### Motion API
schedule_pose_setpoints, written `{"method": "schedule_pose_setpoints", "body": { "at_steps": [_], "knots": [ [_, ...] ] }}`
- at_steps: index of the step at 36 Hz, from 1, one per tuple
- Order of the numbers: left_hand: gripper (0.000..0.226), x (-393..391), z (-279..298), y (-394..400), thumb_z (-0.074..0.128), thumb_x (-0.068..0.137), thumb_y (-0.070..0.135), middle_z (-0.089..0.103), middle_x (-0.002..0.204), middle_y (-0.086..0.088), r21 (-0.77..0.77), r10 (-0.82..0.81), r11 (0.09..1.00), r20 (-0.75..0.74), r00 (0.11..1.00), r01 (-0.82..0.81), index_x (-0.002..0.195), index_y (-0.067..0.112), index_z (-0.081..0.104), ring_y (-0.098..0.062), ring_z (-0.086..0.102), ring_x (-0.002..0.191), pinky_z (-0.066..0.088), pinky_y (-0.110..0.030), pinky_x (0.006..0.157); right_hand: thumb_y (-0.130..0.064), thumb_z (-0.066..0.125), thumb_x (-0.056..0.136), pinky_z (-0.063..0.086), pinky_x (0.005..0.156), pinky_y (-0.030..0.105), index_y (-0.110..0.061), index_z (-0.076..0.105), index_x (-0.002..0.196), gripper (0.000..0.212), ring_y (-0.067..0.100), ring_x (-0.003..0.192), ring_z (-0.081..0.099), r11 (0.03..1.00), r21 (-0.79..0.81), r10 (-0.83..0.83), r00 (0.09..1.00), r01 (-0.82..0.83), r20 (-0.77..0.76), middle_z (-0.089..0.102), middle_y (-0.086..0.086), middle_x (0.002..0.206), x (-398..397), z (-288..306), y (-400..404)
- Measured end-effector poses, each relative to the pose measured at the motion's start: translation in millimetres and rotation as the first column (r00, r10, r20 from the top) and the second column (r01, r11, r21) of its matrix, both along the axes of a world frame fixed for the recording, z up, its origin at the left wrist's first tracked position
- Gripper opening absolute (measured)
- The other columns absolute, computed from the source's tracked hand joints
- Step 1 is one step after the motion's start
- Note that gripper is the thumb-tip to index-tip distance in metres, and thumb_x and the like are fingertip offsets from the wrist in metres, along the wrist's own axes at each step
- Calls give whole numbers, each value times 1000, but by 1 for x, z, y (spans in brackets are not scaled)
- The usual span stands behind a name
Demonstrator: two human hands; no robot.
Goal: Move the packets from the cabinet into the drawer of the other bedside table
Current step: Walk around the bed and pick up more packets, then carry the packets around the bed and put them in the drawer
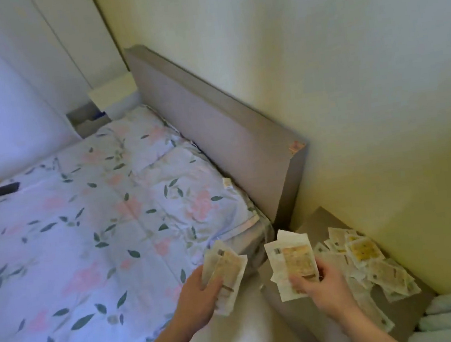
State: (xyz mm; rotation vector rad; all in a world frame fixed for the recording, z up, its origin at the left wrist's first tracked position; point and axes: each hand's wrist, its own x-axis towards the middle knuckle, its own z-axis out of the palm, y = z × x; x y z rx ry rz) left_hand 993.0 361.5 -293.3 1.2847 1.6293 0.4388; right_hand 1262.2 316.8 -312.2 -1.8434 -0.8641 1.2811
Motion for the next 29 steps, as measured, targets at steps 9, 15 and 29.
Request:
{"method": "schedule_pose_setpoints", "body": {
  "at_steps": [9, 15, 29],
  "knots": [
    [13, -132, 30, -72, 61, 97, 26, 69, 99, 12, 126, 270, 958, -90, 959, -258, 108, 33, 59, -1, 63, 88, 48, -18, 70, -16, 84, 80, 60, 69, 24, -31, 68, 107, 34, 11, 92, 74, 952, 78, 301, 951, -296, -71, 76, -11, 98, -132, 33, 18],
    [11, -246, 42, -133, 62, 96, 23, 70, 83, 9, 166, 398, 912, -139, 907, -375, 105, 30, 63, -2, 63, 72, 41, -15, 56, -10, 82, 82, 62, 77, 31, -24, 75, 104, 27, 11, 85, 77, 875, 108, 480, 876, -473, -46, 80, -7, 92, -252, 48, 3],
    [11, -486, 64, -261, 61, 93, 17, 70, 79, 2, 234, 636, 762, -100, 765, -604, 95, 28, 63, -19, 66, 70, 49, -35, 59, -3, 76, 85, 56, 83, 32, -15, 75, 109, 27, 18, 96, 76, 690, 191, 724, 667, -698, -177, 80, 1, 101, -526, 89, -66]
  ]
}}
